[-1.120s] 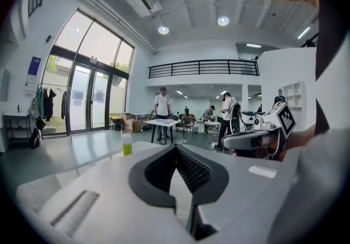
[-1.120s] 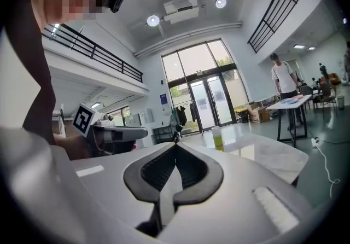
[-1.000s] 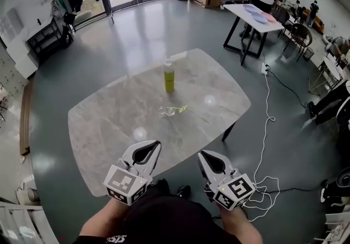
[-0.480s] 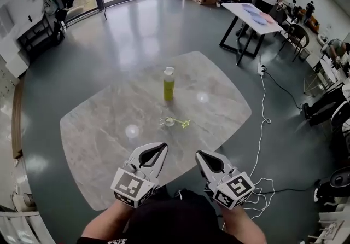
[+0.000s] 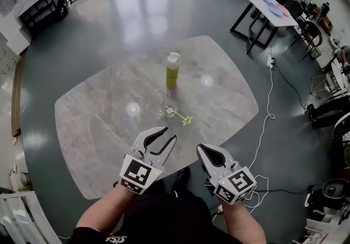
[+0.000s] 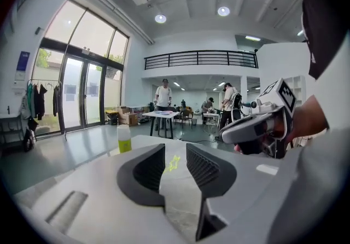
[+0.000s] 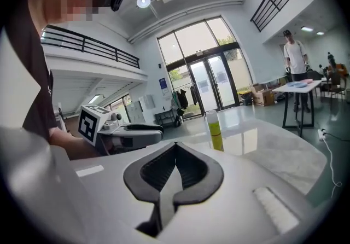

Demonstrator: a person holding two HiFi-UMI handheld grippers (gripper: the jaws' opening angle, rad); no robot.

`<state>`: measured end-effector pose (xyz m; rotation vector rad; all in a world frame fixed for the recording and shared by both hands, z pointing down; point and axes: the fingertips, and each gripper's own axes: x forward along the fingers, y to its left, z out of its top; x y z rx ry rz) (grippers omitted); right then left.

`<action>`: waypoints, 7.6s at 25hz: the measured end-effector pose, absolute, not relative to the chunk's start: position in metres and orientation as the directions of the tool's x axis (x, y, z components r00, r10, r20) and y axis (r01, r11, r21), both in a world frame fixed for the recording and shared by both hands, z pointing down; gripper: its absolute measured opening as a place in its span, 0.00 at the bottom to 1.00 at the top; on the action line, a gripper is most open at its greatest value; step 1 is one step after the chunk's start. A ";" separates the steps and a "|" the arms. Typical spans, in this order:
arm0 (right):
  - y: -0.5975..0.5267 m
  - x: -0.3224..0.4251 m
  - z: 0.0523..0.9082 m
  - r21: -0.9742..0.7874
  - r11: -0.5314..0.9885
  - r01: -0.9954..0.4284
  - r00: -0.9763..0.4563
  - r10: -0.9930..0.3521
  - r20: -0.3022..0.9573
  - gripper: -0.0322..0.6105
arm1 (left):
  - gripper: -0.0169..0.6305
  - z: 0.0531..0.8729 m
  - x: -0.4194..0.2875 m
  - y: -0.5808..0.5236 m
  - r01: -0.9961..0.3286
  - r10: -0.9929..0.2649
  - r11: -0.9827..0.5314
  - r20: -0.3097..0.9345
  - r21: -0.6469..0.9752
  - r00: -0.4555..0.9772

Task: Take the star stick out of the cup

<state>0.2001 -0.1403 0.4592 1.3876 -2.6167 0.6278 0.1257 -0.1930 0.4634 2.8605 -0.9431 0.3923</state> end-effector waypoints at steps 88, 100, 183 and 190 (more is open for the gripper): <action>-0.145 0.185 0.449 -0.382 0.560 -0.735 -0.671 -0.680 0.294 0.07 | 0.05 0.401 0.092 -0.205 -0.659 -0.650 -0.752 0.203 -0.030 0.732; -0.144 0.173 0.449 -0.356 0.578 -0.734 -0.677 -0.661 0.323 0.07 | 0.05 0.447 0.070 -0.193 -0.693 -0.667 -0.720 0.239 0.033 0.705; -0.099 0.145 0.510 -0.370 0.328 -0.869 -0.486 -0.703 0.519 0.07 | 0.12 0.676 0.047 -0.300 -0.729 -0.546 -0.660 0.552 0.178 0.630; -0.093 0.149 0.512 -0.370 0.317 -0.873 -0.478 -0.707 0.521 0.07 | 0.12 0.664 0.046 -0.300 -0.736 -0.569 -0.650 0.519 0.191 0.637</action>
